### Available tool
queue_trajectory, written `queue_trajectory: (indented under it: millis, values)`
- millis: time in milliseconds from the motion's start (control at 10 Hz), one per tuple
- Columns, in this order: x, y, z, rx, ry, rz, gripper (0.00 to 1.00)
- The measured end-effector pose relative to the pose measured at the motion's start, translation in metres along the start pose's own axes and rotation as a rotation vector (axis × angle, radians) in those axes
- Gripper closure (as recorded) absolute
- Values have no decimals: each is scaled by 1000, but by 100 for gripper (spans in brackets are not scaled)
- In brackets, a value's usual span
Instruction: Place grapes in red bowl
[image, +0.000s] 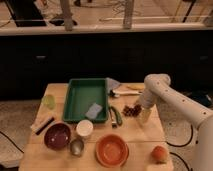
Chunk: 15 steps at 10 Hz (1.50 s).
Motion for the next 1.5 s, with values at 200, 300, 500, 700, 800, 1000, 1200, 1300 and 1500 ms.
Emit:
queue_trajectory:
  millis: [200,300,500,700,800,1000,1200,1300,1500]
  values:
    - [2,1,0,-4,1,3,37]
    - [3,0,0,-7,0,4,40]
    - [3,0,0,-11,0,6,34]
    - [5,1,1,-16,0,8,46]
    - [8,0,0,-13,0,9,56]
    - [11,1,-1,-12,-1,14,78]
    - [12,1,0,-14,-2,15,93]
    - [13,0,-2,-14,-1,14,98]
    - [16,4,-12,-1,6,8,98]
